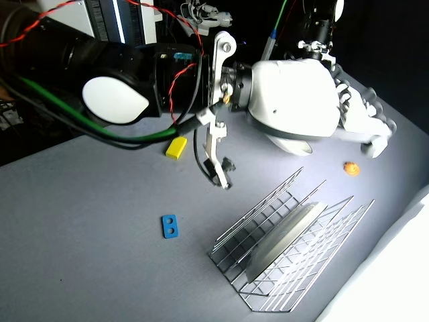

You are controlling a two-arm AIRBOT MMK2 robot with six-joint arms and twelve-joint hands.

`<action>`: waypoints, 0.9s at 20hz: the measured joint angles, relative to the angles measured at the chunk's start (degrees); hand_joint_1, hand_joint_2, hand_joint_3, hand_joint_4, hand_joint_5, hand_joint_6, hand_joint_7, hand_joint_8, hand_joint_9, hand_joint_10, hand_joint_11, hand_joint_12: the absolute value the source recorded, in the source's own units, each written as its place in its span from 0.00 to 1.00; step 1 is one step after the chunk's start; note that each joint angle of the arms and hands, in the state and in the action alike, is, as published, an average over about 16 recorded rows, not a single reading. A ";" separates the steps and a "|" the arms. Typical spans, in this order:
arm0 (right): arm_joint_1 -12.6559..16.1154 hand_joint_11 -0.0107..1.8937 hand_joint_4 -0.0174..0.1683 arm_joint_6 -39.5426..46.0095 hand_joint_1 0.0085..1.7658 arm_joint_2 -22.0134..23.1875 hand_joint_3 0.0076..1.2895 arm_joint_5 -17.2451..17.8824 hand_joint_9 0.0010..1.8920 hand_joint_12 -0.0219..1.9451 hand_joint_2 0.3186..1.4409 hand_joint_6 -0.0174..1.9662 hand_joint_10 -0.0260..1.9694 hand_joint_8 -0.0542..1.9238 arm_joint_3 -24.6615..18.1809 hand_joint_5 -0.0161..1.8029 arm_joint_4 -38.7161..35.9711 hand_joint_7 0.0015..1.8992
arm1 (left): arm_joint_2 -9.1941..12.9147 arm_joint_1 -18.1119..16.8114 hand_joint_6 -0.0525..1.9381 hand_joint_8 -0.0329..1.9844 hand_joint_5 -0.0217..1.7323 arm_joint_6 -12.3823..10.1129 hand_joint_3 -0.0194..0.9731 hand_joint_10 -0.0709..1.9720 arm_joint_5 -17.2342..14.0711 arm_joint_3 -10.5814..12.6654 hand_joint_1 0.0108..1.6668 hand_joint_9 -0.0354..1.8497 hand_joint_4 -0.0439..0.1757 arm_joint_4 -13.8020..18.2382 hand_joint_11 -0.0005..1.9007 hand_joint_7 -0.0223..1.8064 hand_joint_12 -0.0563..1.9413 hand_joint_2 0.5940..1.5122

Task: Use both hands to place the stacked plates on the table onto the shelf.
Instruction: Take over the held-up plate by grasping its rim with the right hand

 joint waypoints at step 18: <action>-10.62 0.02 0.12 -12.67 0.63 -12.75 0.00 -2.67 0.01 0.07 0.47 0.03 0.03 0.04 1.94 0.02 -3.85 0.00 | -0.14 0.15 0.02 0.02 0.03 0.04 0.04 0.02 -0.49 -0.19 0.01 0.01 0.18 -0.19 0.01 0.01 0.03 0.55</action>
